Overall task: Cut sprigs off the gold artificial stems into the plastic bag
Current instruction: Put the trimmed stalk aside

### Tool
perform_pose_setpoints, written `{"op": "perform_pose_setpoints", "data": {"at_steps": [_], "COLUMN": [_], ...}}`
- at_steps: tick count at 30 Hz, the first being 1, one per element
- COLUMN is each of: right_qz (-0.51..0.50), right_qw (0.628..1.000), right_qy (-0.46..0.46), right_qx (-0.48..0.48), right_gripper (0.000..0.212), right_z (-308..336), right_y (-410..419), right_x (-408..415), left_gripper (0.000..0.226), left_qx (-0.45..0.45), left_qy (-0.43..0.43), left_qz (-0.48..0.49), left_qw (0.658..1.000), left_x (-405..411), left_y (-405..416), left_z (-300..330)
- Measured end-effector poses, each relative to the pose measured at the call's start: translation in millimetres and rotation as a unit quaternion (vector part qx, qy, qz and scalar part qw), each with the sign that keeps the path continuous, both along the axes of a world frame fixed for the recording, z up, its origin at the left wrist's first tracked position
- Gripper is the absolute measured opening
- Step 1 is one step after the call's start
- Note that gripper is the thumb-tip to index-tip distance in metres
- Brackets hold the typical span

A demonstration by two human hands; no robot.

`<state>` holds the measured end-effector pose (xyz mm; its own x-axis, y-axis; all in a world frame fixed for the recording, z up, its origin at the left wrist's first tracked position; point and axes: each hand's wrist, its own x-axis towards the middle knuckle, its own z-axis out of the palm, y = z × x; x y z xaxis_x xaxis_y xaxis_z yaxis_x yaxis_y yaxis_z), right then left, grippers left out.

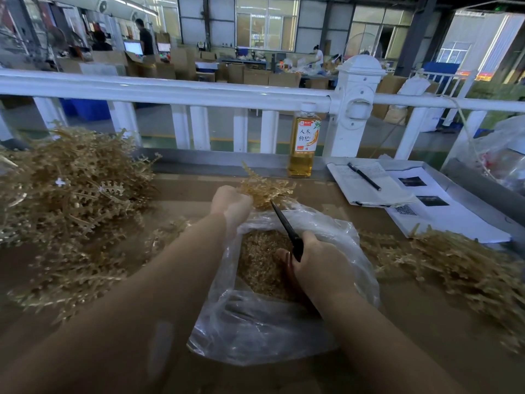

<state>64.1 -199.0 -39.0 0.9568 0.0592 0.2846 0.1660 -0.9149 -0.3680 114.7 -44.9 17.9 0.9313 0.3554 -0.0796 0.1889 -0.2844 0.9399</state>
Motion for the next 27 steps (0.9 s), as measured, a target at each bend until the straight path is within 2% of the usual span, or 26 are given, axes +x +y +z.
{"op": "perform_pose_setpoints", "data": {"at_steps": [3,6,11,14,19,23,27], "right_qz": [0.005,0.010,0.016,0.023,0.030,0.037,0.044], "right_qw": [1.000,1.000,1.000,0.999,0.999,0.999,0.999], "right_qy": [0.004,0.002,0.017,0.016,0.015,0.014,0.018], "right_qx": [0.004,-0.003,-0.014,-0.017,-0.016,-0.006,0.006], "right_gripper": [0.039,0.036,0.038,0.036,0.034,0.035,0.036], "right_z": [2,3,7,8,7,8,8], "right_y": [-1,-2,-4,-4,-6,-8,-10], "right_x": [-1,-4,-9,-14,-21,-25,-26], "left_gripper": [0.016,0.015,0.016,0.021,0.035,0.047,0.056], "left_qx": [0.045,0.086,0.209,0.308,0.414,0.453,0.427], "left_qy": [-0.066,-0.098,-0.135,-0.110,0.014,0.089,0.135], "left_qz": [-0.025,-0.052,0.025,0.066,0.022,-0.045,-0.061], "left_qw": [0.996,0.990,0.968,0.943,0.910,0.886,0.892], "left_x": [-33,-60,-80,-82,-66,-52,-47], "left_y": [-4,-5,19,39,64,75,92], "left_z": [-7,-14,-21,-25,-39,-52,-57]}}
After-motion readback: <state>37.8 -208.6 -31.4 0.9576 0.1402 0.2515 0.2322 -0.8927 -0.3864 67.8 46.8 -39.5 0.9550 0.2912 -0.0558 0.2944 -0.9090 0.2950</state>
